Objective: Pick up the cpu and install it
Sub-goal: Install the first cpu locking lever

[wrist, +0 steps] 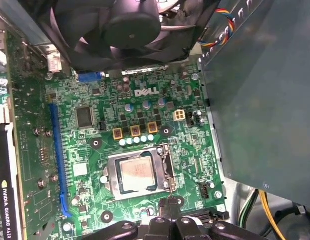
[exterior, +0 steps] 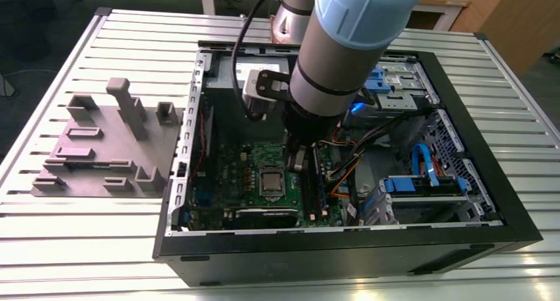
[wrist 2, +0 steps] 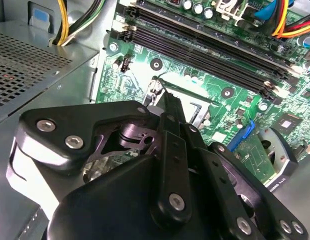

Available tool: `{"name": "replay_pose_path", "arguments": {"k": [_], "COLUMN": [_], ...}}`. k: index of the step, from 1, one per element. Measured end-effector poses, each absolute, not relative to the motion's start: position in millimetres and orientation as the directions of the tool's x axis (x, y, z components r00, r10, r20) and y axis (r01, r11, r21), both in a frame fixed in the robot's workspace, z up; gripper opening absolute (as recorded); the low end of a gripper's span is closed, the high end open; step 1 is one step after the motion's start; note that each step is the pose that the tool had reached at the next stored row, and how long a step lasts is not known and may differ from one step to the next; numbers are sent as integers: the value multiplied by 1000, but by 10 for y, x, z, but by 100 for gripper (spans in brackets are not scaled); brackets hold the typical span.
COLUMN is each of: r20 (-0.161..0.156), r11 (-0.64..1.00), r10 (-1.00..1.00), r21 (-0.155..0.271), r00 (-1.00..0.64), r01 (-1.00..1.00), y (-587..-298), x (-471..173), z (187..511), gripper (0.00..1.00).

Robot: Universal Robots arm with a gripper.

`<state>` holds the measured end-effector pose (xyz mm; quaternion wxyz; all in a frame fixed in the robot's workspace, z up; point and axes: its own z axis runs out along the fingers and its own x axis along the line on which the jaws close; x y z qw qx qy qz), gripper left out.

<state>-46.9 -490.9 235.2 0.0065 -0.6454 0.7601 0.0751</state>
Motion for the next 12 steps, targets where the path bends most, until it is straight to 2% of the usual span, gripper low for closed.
{"name": "replay_pose_path", "arguments": {"k": [12], "r20": [-97], "r11": [156], "r10": [-981], "r21": [104], "r00": [-166], "r01": [-982], "y": [-4948], "x": [-468], "z": [2333], "gripper": [11]}}
